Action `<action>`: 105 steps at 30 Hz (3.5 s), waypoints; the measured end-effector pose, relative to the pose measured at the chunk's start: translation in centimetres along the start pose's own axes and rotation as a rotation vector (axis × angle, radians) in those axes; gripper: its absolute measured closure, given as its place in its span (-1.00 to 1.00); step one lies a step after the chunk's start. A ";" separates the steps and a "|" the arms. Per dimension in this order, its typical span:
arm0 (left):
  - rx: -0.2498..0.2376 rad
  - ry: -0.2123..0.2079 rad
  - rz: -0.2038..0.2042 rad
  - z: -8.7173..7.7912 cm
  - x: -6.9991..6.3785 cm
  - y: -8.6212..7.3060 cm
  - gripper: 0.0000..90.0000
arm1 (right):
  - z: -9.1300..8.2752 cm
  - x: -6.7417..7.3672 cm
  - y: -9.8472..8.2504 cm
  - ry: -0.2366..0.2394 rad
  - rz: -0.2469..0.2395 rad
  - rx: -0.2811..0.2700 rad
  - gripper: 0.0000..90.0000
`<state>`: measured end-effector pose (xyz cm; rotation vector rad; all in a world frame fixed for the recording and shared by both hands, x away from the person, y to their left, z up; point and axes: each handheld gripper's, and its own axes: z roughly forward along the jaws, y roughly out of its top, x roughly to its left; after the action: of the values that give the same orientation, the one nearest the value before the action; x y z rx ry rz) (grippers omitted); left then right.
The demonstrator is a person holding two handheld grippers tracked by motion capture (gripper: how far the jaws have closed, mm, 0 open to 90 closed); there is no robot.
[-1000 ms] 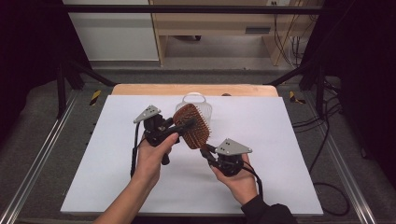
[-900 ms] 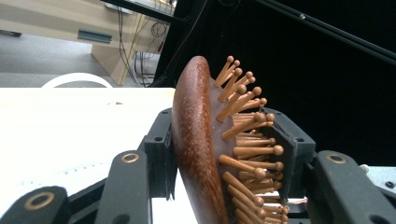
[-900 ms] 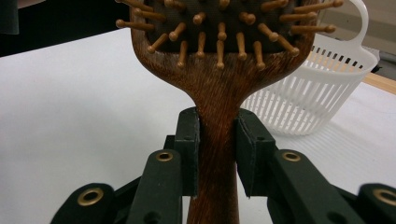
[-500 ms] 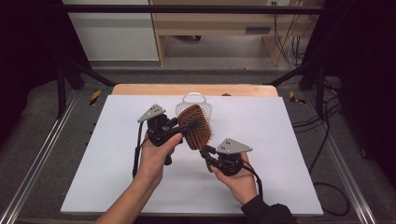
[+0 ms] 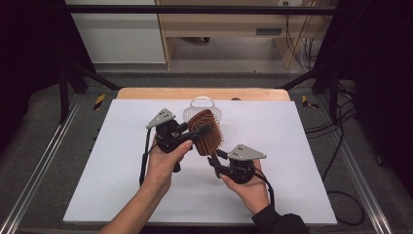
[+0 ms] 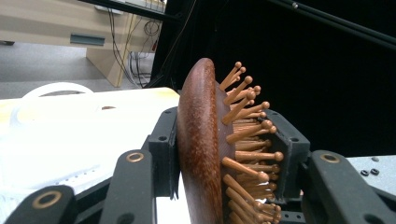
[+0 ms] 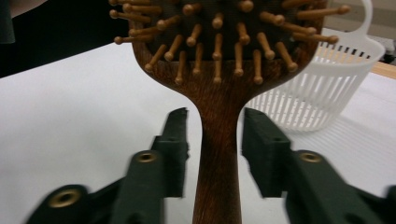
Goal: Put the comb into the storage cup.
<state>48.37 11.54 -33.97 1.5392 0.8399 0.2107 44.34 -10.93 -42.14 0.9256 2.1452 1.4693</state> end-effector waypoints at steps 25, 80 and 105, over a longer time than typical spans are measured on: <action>-0.130 0.034 -0.002 -1.7 0.9 4.4 0.17 | -7.7 -5.8 -4.0 -0.139 0.068 -0.038 -0.85; -0.243 0.173 0.049 3.9 6.3 9.7 0.18 | -9.3 -8.7 -5.5 -0.188 0.143 -0.110 -0.87; -0.248 0.221 0.072 4.4 7.8 9.4 0.17 | -9.3 -8.7 -5.6 -0.183 0.142 -0.103 -0.87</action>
<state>60.14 13.56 -28.73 1.3285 0.8949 0.5263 42.93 -24.58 -44.24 1.1473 1.8892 1.4835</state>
